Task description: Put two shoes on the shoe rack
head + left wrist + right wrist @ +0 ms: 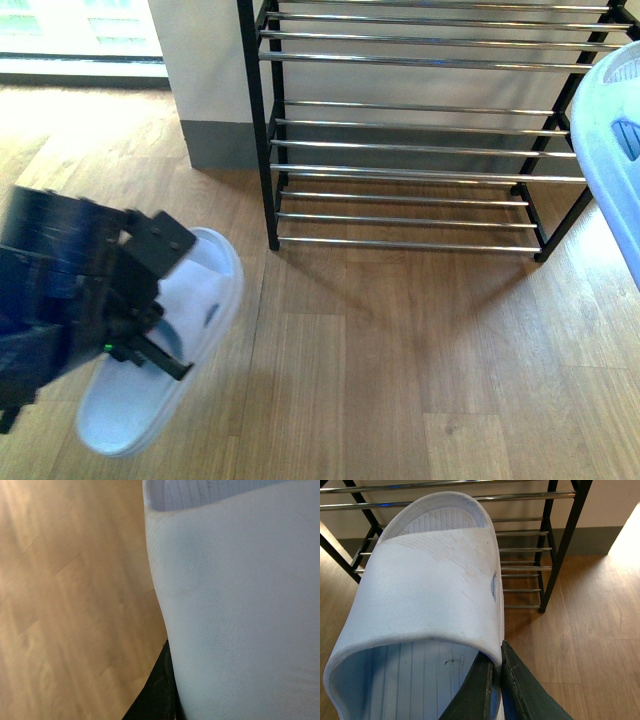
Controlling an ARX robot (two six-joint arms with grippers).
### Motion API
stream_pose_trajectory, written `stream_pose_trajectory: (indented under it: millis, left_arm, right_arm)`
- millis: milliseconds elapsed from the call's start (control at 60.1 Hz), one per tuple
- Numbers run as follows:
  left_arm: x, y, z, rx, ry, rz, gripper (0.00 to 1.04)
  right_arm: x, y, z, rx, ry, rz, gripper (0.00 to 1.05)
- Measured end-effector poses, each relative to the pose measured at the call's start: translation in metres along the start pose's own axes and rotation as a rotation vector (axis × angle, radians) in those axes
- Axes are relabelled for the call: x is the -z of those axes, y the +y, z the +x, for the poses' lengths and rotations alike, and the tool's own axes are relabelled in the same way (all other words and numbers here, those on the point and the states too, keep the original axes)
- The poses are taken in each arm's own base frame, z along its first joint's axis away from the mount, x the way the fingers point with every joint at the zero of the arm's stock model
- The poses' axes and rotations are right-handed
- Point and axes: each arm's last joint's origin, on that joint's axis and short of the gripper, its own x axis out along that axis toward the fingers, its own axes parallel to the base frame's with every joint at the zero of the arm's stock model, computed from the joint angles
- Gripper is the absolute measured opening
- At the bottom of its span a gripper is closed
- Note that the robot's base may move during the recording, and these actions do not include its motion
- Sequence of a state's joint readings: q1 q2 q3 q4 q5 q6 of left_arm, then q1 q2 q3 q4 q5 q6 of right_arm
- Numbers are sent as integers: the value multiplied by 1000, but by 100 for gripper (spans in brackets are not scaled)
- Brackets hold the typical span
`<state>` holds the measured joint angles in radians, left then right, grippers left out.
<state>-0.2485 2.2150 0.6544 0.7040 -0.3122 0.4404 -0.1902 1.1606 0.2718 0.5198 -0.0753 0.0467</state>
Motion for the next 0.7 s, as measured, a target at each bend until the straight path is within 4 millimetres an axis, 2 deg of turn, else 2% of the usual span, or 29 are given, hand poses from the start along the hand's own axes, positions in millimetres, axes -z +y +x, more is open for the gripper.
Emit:
stream_pose_trajectory:
  millis: [100, 350, 499, 699]
  left_arm:
    - [5, 19, -30, -82, -62, -82, 2]
    - [25, 51, -107, -131, -90, -210, 2]
    - [34, 82, -169, -188, -164, -369, 2]
    - [45, 95, -216, -249, -216, -463, 2]
  right_arm:
    - [0, 0, 0, 0, 0, 0, 2]
    - [0, 0, 0, 0, 0, 0, 2]
    - [0, 0, 0, 0, 0, 0, 2]
    - [0, 0, 0, 0, 0, 0, 2]
